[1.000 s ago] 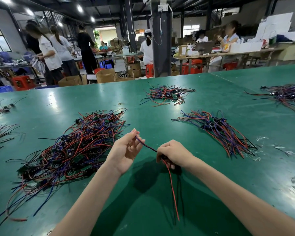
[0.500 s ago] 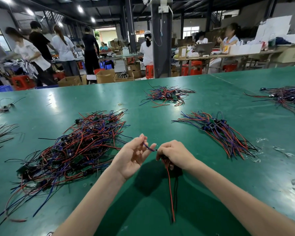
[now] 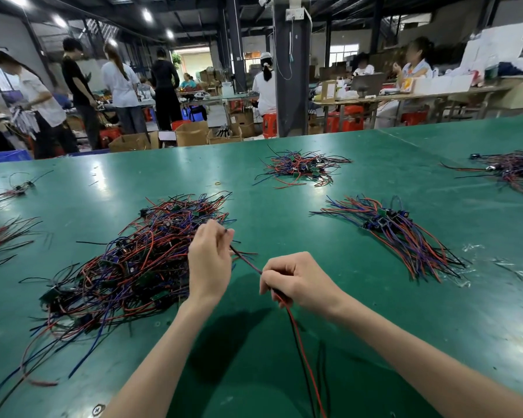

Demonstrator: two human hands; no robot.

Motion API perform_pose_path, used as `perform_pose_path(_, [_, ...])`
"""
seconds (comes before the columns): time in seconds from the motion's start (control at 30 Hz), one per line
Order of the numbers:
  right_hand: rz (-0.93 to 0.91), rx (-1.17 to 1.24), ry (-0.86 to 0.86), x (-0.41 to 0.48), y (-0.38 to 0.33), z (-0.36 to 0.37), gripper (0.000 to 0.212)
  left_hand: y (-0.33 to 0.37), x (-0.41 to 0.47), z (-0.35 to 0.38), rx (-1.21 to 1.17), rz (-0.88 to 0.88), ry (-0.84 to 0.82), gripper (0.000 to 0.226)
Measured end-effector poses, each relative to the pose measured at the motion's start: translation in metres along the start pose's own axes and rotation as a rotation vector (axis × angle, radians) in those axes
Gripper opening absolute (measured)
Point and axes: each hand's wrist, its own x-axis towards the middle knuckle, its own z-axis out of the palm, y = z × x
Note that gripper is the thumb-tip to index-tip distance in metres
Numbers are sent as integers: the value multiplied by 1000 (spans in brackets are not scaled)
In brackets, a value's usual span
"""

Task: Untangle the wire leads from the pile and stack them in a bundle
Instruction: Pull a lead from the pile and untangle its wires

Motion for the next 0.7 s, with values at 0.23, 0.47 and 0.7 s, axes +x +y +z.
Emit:
perform_pose_path(0.23, [-3, -22, -61, -2, 4, 2, 22, 0, -4, 1, 217, 151, -42, 20])
perform_pose_path(0.47, [9, 14, -59, 0, 6, -1, 21, 2, -5, 1, 248, 159, -95, 20])
perform_pose_path(0.7, [114, -93, -39, 4, 10, -2, 22, 0, 6, -5, 40, -36, -39, 22])
